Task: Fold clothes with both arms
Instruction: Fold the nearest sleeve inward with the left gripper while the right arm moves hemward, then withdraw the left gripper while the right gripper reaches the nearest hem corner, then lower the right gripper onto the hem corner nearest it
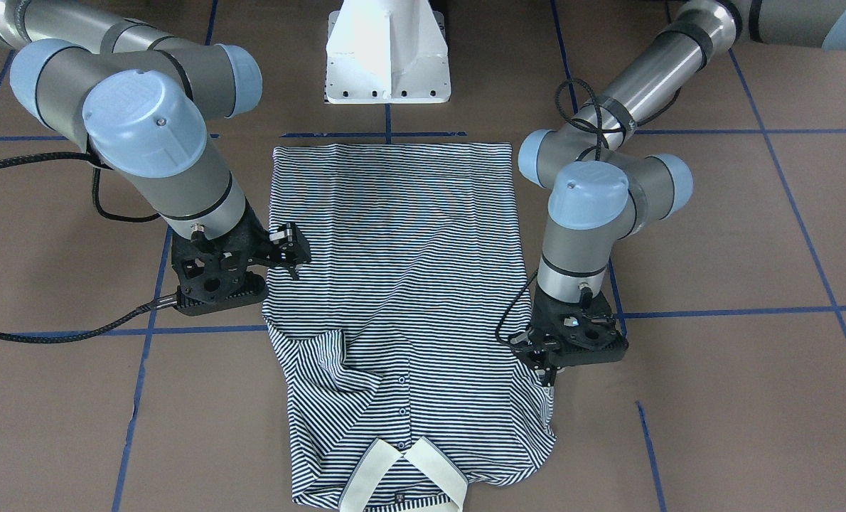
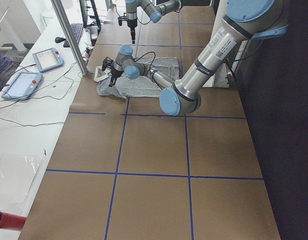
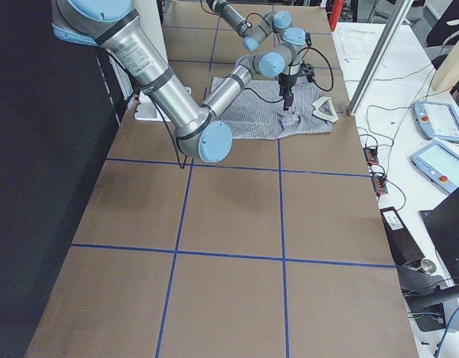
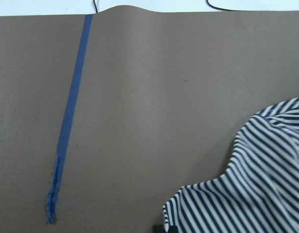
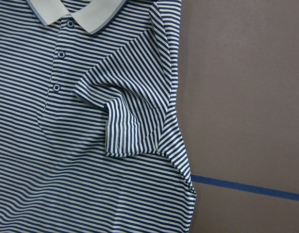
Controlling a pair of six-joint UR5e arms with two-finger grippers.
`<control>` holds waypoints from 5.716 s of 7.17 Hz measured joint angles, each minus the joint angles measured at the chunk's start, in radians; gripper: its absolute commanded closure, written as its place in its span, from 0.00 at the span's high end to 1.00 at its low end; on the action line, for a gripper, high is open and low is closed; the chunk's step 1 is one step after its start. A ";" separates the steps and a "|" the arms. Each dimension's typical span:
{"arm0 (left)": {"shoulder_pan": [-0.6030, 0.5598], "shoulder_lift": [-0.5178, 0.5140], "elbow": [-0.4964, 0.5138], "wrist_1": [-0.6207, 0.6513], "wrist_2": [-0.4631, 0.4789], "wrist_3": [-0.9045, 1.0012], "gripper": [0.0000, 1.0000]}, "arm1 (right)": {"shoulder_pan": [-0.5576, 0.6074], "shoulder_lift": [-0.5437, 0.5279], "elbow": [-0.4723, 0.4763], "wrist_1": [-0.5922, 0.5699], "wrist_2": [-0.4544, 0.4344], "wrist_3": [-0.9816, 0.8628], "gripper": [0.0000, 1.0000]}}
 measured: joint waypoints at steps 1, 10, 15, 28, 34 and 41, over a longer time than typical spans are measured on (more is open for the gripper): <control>0.030 -0.056 0.054 0.006 -0.006 -0.064 0.00 | 0.000 -0.001 0.004 0.000 0.000 0.002 1.00; 0.082 -0.222 0.360 -0.292 -0.004 -0.203 1.00 | -0.008 -0.007 0.016 0.001 0.001 0.028 1.00; 0.070 0.067 -0.279 0.156 -0.154 -0.040 1.00 | -0.149 -0.170 0.242 0.005 -0.063 0.288 1.00; 0.057 0.485 -0.867 0.318 -0.187 0.186 1.00 | -0.618 -0.543 0.408 0.282 -0.460 0.796 0.77; 0.057 0.487 -0.872 0.318 -0.187 0.186 1.00 | -0.605 -0.542 0.406 0.278 -0.460 0.786 0.00; 0.089 0.481 -0.882 0.321 -0.210 -0.083 1.00 | -0.599 -0.547 0.430 0.279 -0.466 0.791 1.00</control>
